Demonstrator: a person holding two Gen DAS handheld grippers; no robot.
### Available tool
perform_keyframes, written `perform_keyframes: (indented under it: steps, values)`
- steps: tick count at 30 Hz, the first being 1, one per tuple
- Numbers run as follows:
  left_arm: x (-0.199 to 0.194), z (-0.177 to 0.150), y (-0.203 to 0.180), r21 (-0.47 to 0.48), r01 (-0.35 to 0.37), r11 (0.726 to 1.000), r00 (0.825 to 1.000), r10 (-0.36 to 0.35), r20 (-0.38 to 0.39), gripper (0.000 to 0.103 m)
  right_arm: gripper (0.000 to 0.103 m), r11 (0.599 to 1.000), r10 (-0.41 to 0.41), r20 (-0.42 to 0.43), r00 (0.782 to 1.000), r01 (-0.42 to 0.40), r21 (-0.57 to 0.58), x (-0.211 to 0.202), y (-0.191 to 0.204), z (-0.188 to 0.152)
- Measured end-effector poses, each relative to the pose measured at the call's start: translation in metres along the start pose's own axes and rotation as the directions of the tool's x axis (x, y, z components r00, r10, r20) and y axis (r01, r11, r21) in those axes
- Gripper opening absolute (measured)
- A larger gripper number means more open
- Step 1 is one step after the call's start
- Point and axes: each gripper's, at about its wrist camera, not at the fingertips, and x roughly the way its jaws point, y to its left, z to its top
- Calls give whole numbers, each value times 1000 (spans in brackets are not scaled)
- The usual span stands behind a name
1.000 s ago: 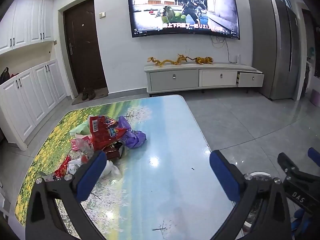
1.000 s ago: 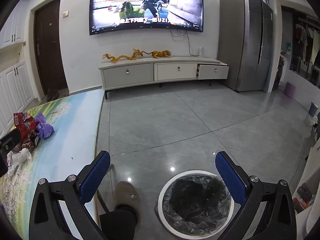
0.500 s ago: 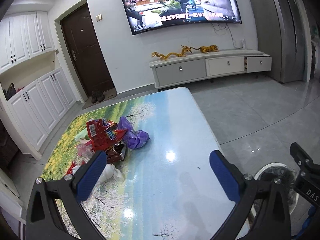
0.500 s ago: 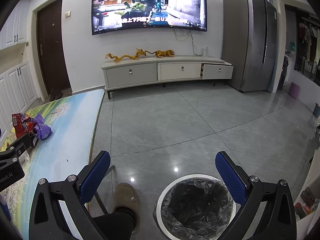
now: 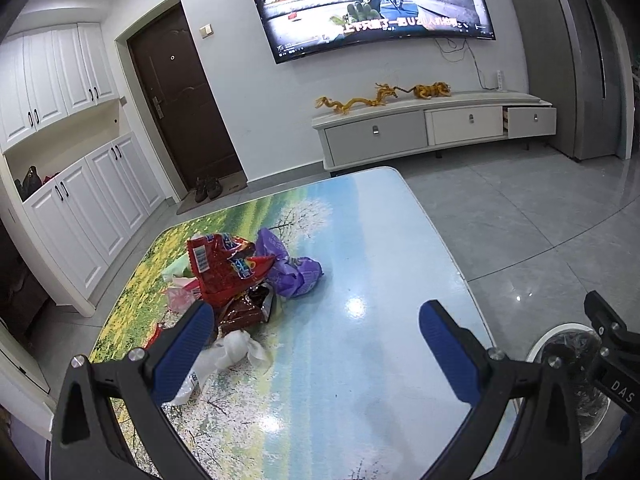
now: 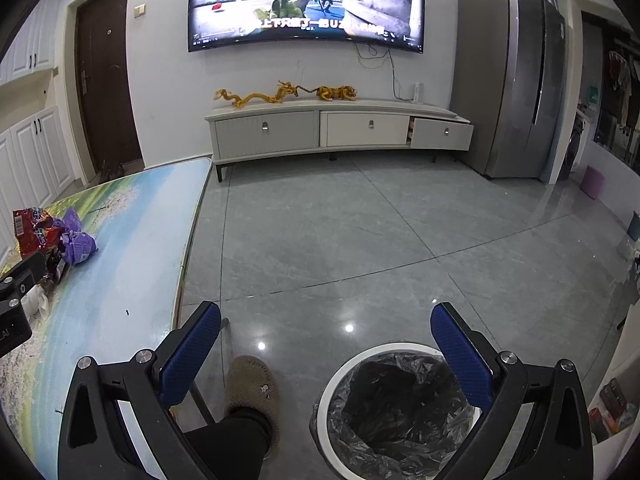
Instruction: Collect trash
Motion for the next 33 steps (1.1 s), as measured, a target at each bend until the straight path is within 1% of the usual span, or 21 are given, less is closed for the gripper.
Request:
perform_keyframes:
  steps: [3, 10, 19, 22, 28, 33]
  values:
    - [1, 0, 2, 0, 16, 1000, 1000, -16, -2, 103, 103, 1000, -14, 1, 1000, 14, -2, 0, 32, -7]
    - [4, -2, 11, -13, 57, 998, 998, -57, -7, 103, 103, 999, -41, -4, 999, 41, -12, -5, 55, 2]
    - [0, -4, 22, -35, 115, 993, 993, -115, 0, 103, 103, 998, -69, -3, 998, 69, -16, -14, 69, 6]
    - [-5, -5, 26, -40, 149, 988, 989, -148, 14, 103, 103, 998, -66, -3, 998, 66, 2, -20, 69, 10]
    - [-9, -4, 40, -64, 219, 974, 976, -217, 32, 103, 103, 995, -101, 7, 995, 101, -3, -34, 76, 14]
    - [-10, -5, 56, -98, 253, 962, 967, -250, 47, 103, 103, 992, -125, 12, 992, 125, -13, -43, 80, 18]
